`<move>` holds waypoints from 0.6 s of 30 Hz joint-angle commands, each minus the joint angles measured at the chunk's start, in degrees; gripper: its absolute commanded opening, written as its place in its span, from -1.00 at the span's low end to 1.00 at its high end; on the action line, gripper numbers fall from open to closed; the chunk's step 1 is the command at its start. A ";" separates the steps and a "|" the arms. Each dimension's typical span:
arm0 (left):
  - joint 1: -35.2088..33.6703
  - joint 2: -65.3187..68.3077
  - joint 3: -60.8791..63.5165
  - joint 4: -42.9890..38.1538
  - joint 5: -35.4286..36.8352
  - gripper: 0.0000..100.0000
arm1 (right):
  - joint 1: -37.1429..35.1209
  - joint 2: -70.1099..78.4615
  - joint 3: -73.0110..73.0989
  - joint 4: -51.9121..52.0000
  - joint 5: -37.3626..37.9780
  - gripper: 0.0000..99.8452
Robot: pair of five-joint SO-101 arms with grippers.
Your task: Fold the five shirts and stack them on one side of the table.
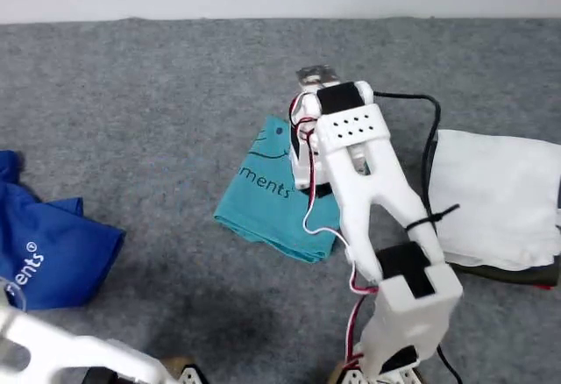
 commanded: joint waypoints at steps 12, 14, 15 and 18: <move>2.90 -0.88 1.45 -0.88 -0.44 -0.96 | 0.04 8.04 -2.20 -14.37 -20.04 -0.27; 2.90 -0.88 2.33 -0.97 -0.44 -0.96 | 0.04 8.22 -1.93 -15.78 -20.75 -0.27; 2.90 -0.88 2.59 -0.97 -0.44 -0.96 | 0.04 8.66 -1.67 -16.48 -21.01 -0.27; 2.99 -0.88 2.68 -1.05 -0.44 -0.96 | 0.04 11.38 -1.41 -18.68 -21.10 -0.27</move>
